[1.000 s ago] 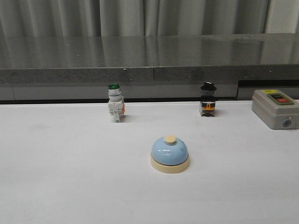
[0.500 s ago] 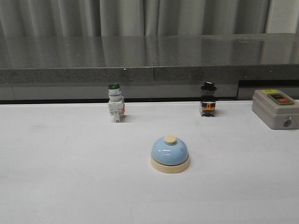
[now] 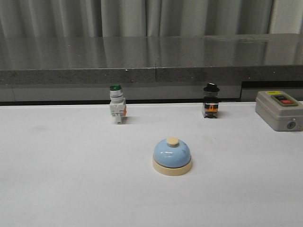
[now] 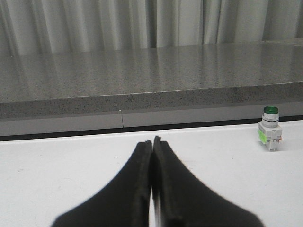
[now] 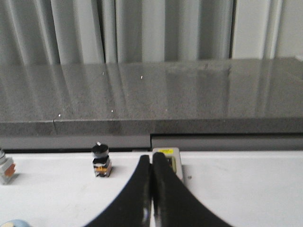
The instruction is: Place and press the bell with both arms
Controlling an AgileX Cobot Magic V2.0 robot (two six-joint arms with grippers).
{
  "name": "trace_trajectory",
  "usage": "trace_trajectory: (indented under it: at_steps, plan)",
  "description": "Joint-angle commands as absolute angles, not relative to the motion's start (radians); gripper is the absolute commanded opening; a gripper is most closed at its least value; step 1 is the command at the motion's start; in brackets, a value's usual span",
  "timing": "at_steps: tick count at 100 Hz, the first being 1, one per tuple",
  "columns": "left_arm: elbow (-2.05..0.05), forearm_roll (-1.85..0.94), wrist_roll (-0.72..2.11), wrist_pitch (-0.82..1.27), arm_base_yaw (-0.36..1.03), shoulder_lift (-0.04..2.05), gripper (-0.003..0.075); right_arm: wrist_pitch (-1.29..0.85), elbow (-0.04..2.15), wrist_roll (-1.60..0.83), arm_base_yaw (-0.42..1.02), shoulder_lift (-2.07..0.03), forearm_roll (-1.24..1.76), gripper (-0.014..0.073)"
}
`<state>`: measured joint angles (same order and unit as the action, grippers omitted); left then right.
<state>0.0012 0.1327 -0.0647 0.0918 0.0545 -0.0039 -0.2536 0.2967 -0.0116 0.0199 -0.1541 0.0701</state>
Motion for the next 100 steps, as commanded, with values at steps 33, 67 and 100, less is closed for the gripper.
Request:
trace_trajectory:
  at_steps: [33,67,100]
  plan:
    - [0.042,0.127,-0.071,0.009,0.054,-0.032,-0.0020,-0.569,0.765,-0.010,0.015,-0.718,0.089,-0.0060]
    - [0.042,0.127,-0.071,0.009,0.054,-0.032,-0.0020,-0.544,0.787,-0.014,0.021,-0.940,0.206,-0.0060]
    - [0.042,0.127,-0.071,0.009,0.054,-0.032,-0.0020,-0.537,0.849,-0.033,0.209,-1.130,0.206,-0.0060]
